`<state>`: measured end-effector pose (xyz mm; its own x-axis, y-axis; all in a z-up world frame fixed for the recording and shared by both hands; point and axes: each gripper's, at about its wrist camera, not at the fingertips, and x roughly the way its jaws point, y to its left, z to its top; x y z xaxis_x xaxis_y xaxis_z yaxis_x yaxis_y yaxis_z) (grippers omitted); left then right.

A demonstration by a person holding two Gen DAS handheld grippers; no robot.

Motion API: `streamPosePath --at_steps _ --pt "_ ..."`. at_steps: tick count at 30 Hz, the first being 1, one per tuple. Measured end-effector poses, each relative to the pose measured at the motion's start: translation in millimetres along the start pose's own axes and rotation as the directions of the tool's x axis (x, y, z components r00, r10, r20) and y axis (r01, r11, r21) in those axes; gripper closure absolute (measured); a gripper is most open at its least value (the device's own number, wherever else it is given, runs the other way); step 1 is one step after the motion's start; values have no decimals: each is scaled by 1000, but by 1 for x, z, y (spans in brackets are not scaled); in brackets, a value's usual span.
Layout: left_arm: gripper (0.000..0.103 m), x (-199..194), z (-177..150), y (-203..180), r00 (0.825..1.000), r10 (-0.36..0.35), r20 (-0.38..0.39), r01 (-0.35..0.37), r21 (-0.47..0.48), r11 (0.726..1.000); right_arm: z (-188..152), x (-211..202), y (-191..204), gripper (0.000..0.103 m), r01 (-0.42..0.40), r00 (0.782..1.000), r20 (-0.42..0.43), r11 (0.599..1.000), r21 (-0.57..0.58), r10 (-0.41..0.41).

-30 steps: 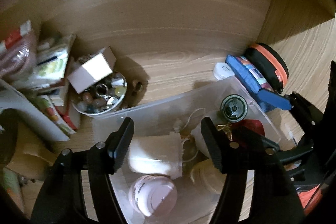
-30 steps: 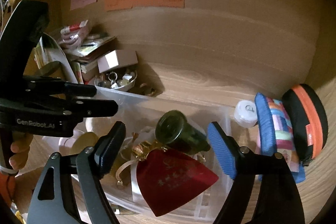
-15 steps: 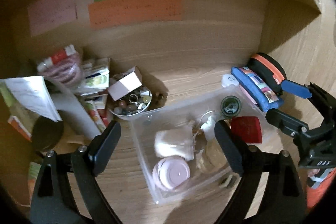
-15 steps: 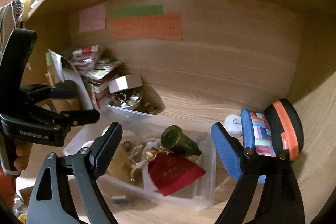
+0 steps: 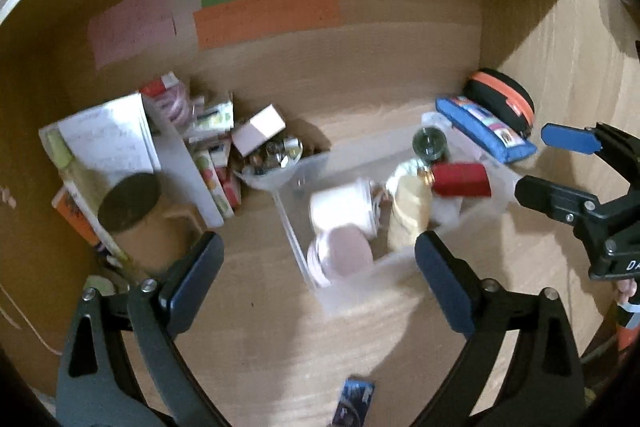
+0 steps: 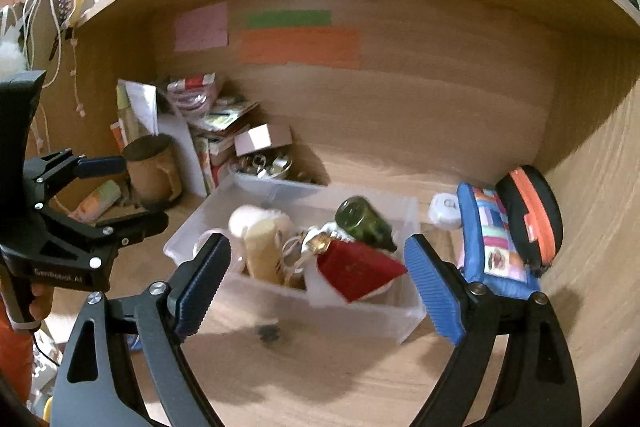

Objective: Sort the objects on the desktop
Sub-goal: 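Move the left tool to the blue Max card box while the right tool reaches the white domino tile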

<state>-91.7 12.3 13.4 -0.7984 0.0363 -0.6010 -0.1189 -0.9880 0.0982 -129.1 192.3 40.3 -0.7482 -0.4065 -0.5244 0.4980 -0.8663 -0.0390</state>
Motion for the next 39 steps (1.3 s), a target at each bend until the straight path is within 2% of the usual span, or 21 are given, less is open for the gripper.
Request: streamPosePath --at_steps 8,10,17,27,29,32,36,39 --pt "6 -1 -43 9 998 -10 -69 8 -32 999 -27 0 14 16 -2 998 -68 1000 -5 2" --pt "6 2 -59 12 994 -41 -105 36 -48 998 -35 2 16 16 -6 996 -93 1000 -2 6" --pt "6 20 -106 3 973 -38 -226 32 -30 999 -58 16 13 16 -1 985 -175 1000 14 3" --pt "6 27 -129 3 960 -80 -267 68 -54 996 -81 49 19 16 -63 961 -268 997 45 73" --pt "12 28 -131 3 956 -109 -273 94 -67 993 -82 56 24 16 -71 957 -280 997 38 79" --pt "24 26 -132 4 960 -106 -258 94 -60 994 -83 67 30 16 -79 952 -294 997 26 83" --pt "32 22 -133 5 967 -100 -234 89 -57 994 -82 82 33 18 -85 947 -309 996 19 87" --pt "46 20 -133 6 970 -103 -219 93 -55 994 -82 89 33 24 -85 945 -315 996 21 87"
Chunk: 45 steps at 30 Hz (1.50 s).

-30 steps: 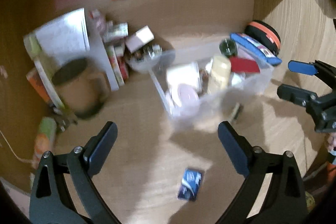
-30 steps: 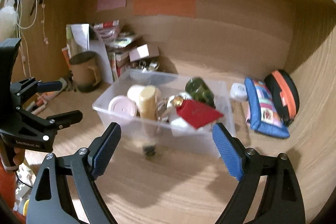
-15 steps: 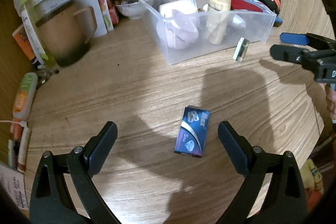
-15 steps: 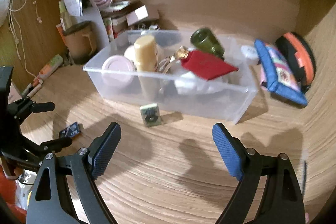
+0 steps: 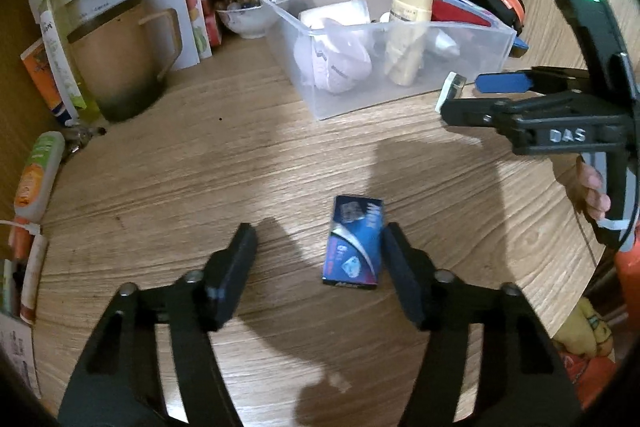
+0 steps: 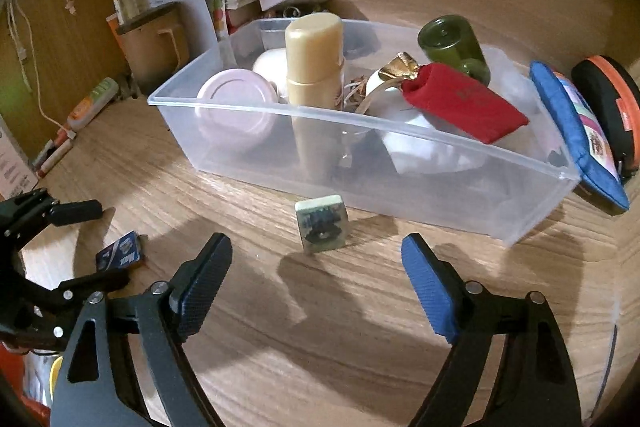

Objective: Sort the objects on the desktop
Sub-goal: 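Move the left tool to the blue Max card box while the right tool reaches the white domino tile, then grasp and carry the Max box to the bin with the left tool while the right tool holds the domino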

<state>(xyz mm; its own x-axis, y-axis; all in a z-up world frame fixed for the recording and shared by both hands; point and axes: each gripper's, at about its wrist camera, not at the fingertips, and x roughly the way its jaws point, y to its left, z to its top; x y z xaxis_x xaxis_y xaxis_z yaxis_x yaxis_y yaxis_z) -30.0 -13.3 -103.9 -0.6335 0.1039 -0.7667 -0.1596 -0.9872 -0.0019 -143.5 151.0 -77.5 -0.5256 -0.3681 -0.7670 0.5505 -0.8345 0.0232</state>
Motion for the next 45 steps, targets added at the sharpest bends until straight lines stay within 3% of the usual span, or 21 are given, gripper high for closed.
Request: streamPosePath --at_steps 3,6,8,14,30,45 --pt "58 -1 0 1 1000 -5 6 5 8 1000 3 7 0 35 -6 1000 -12 1000 -2 6" --pt "77 0 4 3 1000 10 0 -10 13 1000 6 14 0 48 -7 1000 -27 1000 -3 7" --pt "77 0 5 6 1000 9 -3 -9 8 1000 7 19 -1 52 -8 999 -34 1000 0 8" --pt "77 0 6 13 1000 9 -2 -9 -20 1000 6 22 0 81 -19 999 -31 1000 -8 19" --pt "77 -18 29 19 998 -8 60 15 -103 995 2 -20 -6 81 -89 994 57 996 5 88" --pt "77 -38 85 13 986 -48 159 65 -101 993 -1 -75 -43 81 -61 983 175 997 45 53"
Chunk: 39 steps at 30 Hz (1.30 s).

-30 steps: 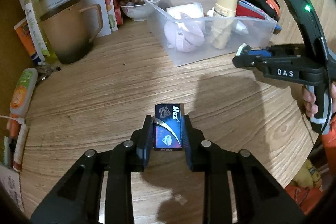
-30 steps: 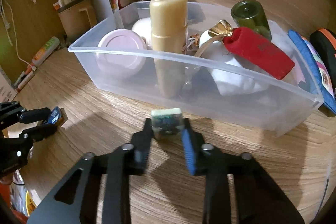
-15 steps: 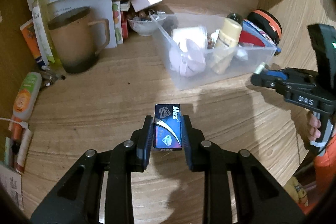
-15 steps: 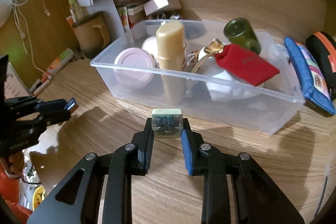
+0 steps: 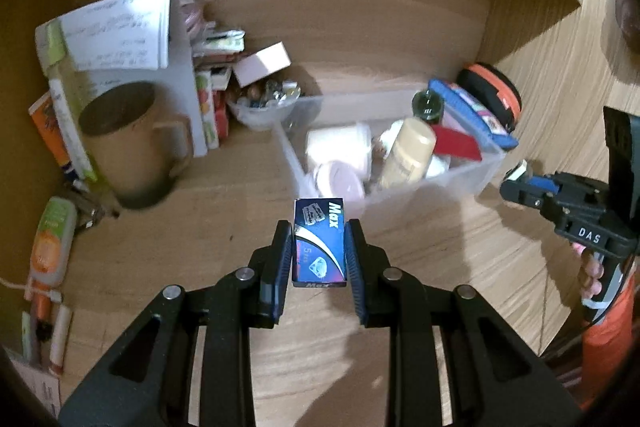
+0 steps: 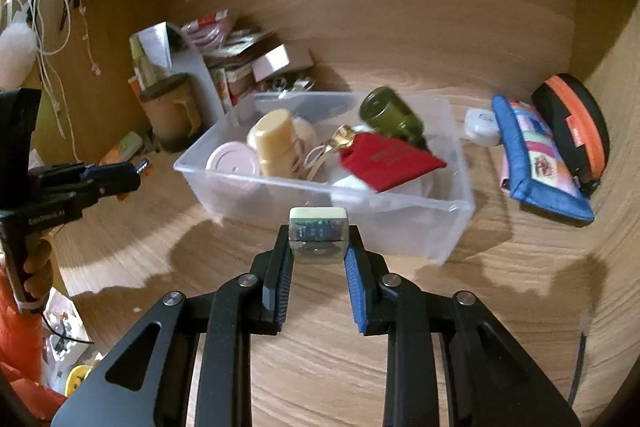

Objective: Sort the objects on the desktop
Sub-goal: 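Grasp and carry the Max box to the bin with the left tool while the right tool holds the domino, then open the left tool to drop the Max box into the bin while the right tool releases the domino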

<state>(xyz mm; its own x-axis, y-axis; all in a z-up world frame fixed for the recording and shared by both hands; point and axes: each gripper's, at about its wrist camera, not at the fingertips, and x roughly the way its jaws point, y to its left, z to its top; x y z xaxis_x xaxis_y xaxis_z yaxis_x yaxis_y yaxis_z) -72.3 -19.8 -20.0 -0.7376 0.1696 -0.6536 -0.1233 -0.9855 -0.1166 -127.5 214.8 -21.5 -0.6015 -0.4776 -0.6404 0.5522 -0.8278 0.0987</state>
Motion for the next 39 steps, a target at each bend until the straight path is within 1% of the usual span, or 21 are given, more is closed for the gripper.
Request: streamPosePath --at_steps 7,12,14,17,20,25,31,34,35,37,38,39 --pt "77 12 24 -10 999 -39 15 39 0 999 18 -3 -14 81 -11 999 46 1000 15 10" --pt "77 28 38 -15 998 -69 1 69 5 998 32 4 -17 81 -17 998 66 1000 -6 17" --pt "77 36 42 -17 997 -81 -14 81 15 997 38 14 -20 81 -11 998 55 1000 1 11" --pt "77 49 46 -20 996 -83 -36 84 26 996 45 31 -25 81 -42 999 29 999 20 41" --pt "77 65 49 -22 994 -91 -66 93 26 995 49 44 -21 81 -36 999 17 999 0 36" --pt "77 80 49 -28 990 -109 -87 113 40 993 52 61 -17 82 -44 999 -8 999 -20 44" --pt "77 94 45 -31 985 -118 -127 125 50 991 50 70 -21 82 -50 998 -38 999 -14 49" --pt "77 94 43 -34 987 -105 -121 114 65 991 48 57 -22 81 -59 998 -26 998 -11 58" --pt "77 94 43 -35 987 -102 -120 111 70 991 47 51 -21 80 -53 998 -18 999 -13 53" --pt "76 93 43 -34 987 -105 -120 115 72 991 39 38 -19 73 -38 999 -13 999 -29 38" --pt "76 94 43 -33 987 -104 -122 114 71 991 33 33 -17 67 -28 999 -18 999 -38 28" --pt "76 93 43 -32 987 -104 -122 113 68 991 24 27 -16 65 -14 1000 -26 999 -50 12"
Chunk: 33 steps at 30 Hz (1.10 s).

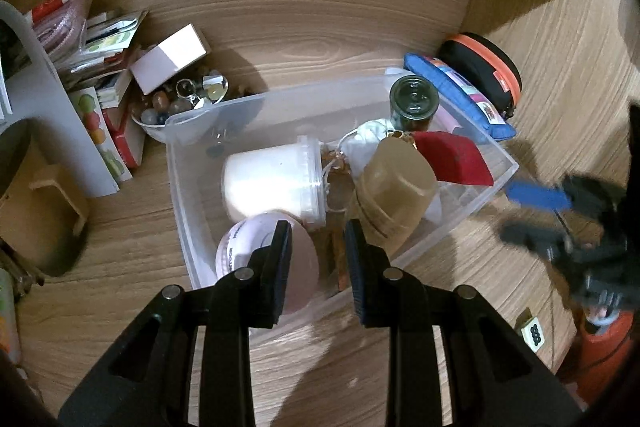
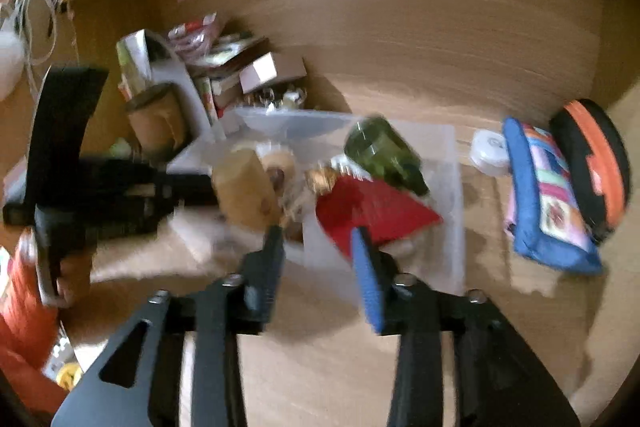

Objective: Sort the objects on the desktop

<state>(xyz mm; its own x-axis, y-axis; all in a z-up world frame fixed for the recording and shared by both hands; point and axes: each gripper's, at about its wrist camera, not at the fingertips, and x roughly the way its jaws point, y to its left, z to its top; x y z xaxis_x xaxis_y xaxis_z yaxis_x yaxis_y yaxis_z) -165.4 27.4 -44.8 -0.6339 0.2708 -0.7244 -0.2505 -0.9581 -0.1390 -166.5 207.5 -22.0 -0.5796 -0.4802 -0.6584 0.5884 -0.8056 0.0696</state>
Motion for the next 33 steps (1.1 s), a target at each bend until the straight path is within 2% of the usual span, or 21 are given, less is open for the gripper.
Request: streamPosePath --at_steps 3,6,7,9,12,14,16,24,25,27,33 --pt "76 -5 -1 1 1000 26 6 -26 -8 1000 -31 -13 9 65 35 998 -46 999 -32 -37" --pt "72 -15 -6 -1 997 70 27 -70 -9 998 -58 -23 12 65 30 996 -89 999 -12 -31" --pt "67 -20 -10 -3 995 94 35 -94 -5 996 -66 -26 14 65 37 994 -101 999 -10 -37" --pt "63 -31 -17 -10 988 137 69 -138 8 990 -80 -35 19 65 41 994 -105 999 -12 -42" --pt "55 -50 -31 -23 984 142 106 -147 38 988 -94 -45 29 65 50 993 -109 999 -23 -52" --pt "45 -60 -38 -31 982 145 125 -153 61 986 -100 -47 32 65 53 991 -122 999 -11 -54" --pt "39 -68 -46 -38 980 138 145 -149 72 986 -105 -48 34 65 58 988 -140 998 -5 -58" --pt "38 -61 -71 -57 986 129 101 -139 96 986 -123 -47 41 65 101 979 -178 995 -4 -100" --pt "38 -60 -75 -60 987 131 97 -140 93 986 -124 -45 40 66 105 978 -183 994 2 -103" --pt "38 -57 -80 -61 987 134 85 -142 88 986 -127 -41 40 80 112 976 -191 994 6 -109" --pt "38 -58 -83 -59 985 147 87 -153 65 986 -120 -38 38 81 138 979 -152 990 4 -136"
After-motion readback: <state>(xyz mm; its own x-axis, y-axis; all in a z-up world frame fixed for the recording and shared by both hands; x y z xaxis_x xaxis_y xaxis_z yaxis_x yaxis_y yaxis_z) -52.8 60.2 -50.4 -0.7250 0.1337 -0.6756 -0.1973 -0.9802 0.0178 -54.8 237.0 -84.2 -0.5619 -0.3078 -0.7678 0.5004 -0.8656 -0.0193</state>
